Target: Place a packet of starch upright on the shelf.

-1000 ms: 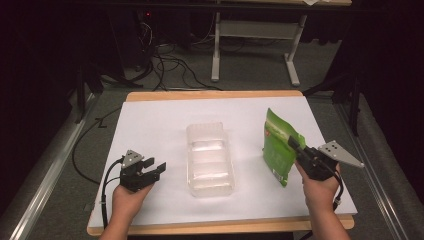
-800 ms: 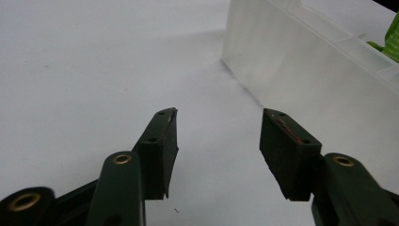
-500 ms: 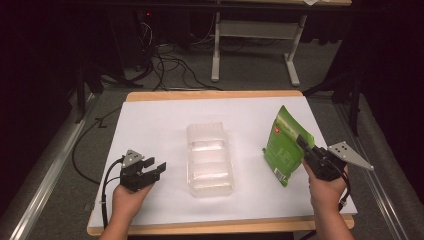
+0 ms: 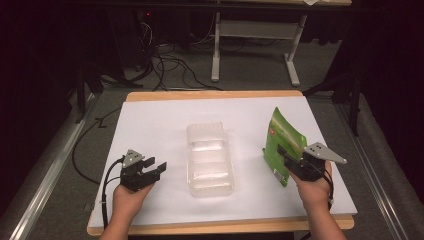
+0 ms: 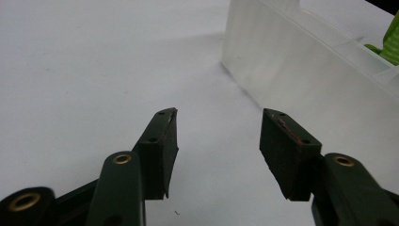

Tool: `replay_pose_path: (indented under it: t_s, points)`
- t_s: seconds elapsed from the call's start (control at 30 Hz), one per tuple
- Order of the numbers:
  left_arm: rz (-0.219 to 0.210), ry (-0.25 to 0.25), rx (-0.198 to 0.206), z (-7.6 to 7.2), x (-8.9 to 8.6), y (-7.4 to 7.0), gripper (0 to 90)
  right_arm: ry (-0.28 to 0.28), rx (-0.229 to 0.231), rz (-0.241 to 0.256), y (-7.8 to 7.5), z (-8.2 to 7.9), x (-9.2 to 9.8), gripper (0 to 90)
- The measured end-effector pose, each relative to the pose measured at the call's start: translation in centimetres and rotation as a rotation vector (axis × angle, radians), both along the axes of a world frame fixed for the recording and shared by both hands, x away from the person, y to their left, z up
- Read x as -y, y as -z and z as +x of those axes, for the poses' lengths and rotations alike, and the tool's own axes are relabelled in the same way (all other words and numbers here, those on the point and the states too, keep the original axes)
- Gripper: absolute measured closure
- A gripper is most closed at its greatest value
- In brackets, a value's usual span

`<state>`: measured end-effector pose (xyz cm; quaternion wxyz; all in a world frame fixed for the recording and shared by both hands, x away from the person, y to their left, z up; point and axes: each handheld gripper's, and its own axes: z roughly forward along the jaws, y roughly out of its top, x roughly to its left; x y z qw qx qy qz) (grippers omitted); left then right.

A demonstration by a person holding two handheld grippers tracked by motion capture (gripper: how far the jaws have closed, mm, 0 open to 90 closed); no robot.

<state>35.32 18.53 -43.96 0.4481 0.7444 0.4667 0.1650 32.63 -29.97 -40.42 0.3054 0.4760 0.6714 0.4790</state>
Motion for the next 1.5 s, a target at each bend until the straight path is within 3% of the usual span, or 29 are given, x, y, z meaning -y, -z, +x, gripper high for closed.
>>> replay_pose_path:
  t_s: [0.13,0.23,0.33,0.6,0.83,1.1,1.5]
  points:
    - [-0.001,0.003,-0.001,0.0,0.0,0.0,47.4,0.002,-0.006,-0.01,0.1,0.0,-0.1,79.0]
    - [0.006,0.012,-0.002,0.0,0.3,0.1,47.5,0.0,-0.019,0.013,0.2,0.2,0.2,80.0]
    - [0.016,0.022,0.003,-0.1,0.6,0.1,48.2,-0.001,-0.037,0.038,0.4,0.4,0.8,88.6]
    - [0.021,0.017,0.007,-0.2,0.7,0.1,48.8,-0.029,-0.036,0.045,0.2,0.5,1.1,89.4]
    - [0.009,0.007,0.009,-0.2,0.3,0.0,48.8,-0.075,-0.002,0.04,-0.6,0.4,0.9,89.5]
    - [0.005,-0.002,0.012,-0.1,0.1,0.0,48.5,-0.181,0.051,0.072,-2.3,0.1,-0.6,89.5]
    - [0.002,-0.021,0.02,-0.2,-0.4,-0.1,48.5,-0.341,0.098,0.11,-4.8,1.5,-3.7,89.5]
